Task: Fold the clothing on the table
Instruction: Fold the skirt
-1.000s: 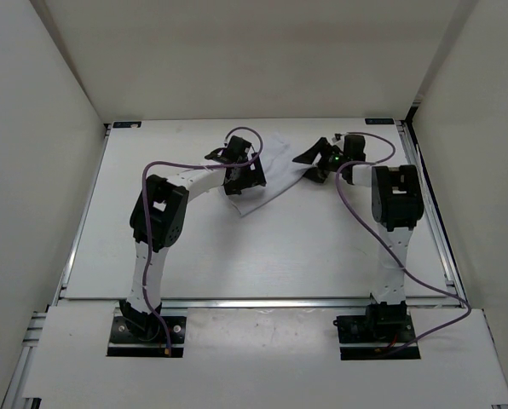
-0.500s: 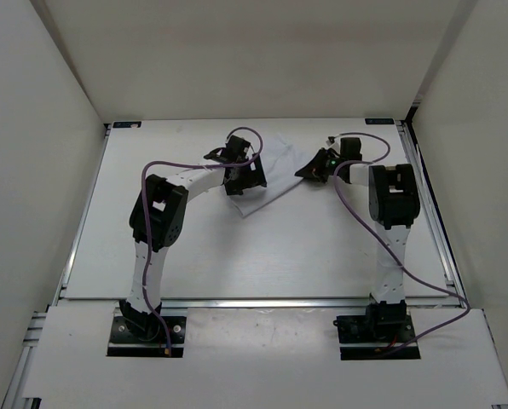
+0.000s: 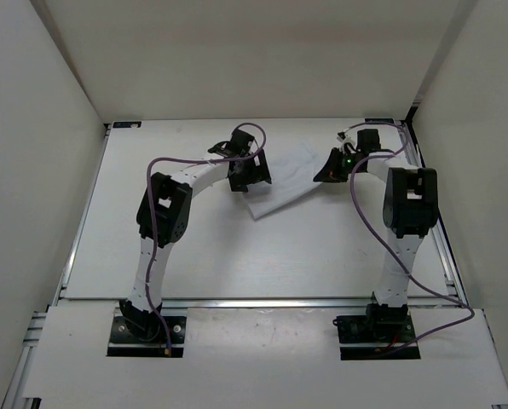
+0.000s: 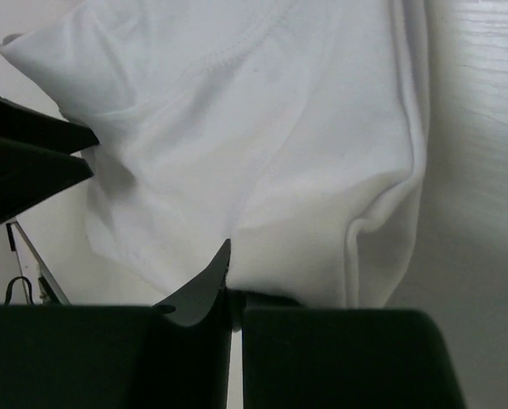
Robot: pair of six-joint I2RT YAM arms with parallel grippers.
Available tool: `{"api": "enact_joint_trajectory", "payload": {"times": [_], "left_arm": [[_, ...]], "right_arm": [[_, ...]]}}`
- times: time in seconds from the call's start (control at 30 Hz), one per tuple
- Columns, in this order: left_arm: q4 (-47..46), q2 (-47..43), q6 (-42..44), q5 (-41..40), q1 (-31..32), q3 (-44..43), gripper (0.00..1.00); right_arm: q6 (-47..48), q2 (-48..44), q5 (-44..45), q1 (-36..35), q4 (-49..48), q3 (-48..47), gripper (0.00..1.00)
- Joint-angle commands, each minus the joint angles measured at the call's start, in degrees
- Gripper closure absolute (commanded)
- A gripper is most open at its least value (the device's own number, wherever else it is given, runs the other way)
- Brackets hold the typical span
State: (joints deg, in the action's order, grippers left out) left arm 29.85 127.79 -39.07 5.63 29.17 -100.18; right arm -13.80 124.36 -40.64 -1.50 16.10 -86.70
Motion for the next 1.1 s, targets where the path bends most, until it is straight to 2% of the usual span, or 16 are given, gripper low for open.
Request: {"api": "enact_joint_trajectory", "payload": {"times": [0.0,0.13,0.23,0.27,0.3,0.33,0.57,0.73,0.83,0.9,1.07], "left_arm": [[2.9,-0.3,-2.0,0.7,-0.8,-4.7,0.05],[2.8,0.5,-7.7,1.1,1.3,-8.5,0.07],[7.8,3.1,-10.4,-0.1,4.4,-14.1,0.15],[7.9,3.8,-10.8,0.9,4.7,-16.3,0.37],[7.5,4.5,-11.4,2.8,5.6,-17.0,0.82],[7.4,5.2,-12.3,3.7,6.2,-17.4,1.0],[4.5,5.1,-13.9,6.3,6.9,-15.2,1.0],[-2.5,-0.2,-15.2,6.8,6.2,-4.3,1.0],[-7.2,-2.4,-16.1,8.0,5.0,-1.7,1.0],[-7.9,-3.3,-14.6,6.9,5.0,-2.8,1.0],[-3.5,-4.8,-8.8,3.8,4.2,-15.0,1.0]], "right_arm": [[4.9,-4.6,1.3,-0.4,4.9,1.2,1.0],[1.8,-7.2,3.3,-1.6,2.5,4.9,1.0],[0.8,-8.3,5.7,-3.5,0.0,5.8,1.0],[0.7,-8.7,6.0,-3.9,-0.4,5.6,1.0],[0.8,-8.8,6.7,-4.5,-0.7,5.6,1.0],[0.9,-9.0,6.7,-4.9,-1.0,5.5,1.0],[0.8,-9.7,8.2,-5.9,-1.7,5.2,1.0],[0.5,-10.0,8.2,-5.0,-1.6,5.9,1.0],[0.8,-10.1,7.7,-4.3,-1.2,6.1,1.0],[0.9,-10.1,7.8,-3.8,-0.8,5.9,1.0],[0.6,-10.5,7.4,-2.7,-1.5,6.6,1.0]]}}
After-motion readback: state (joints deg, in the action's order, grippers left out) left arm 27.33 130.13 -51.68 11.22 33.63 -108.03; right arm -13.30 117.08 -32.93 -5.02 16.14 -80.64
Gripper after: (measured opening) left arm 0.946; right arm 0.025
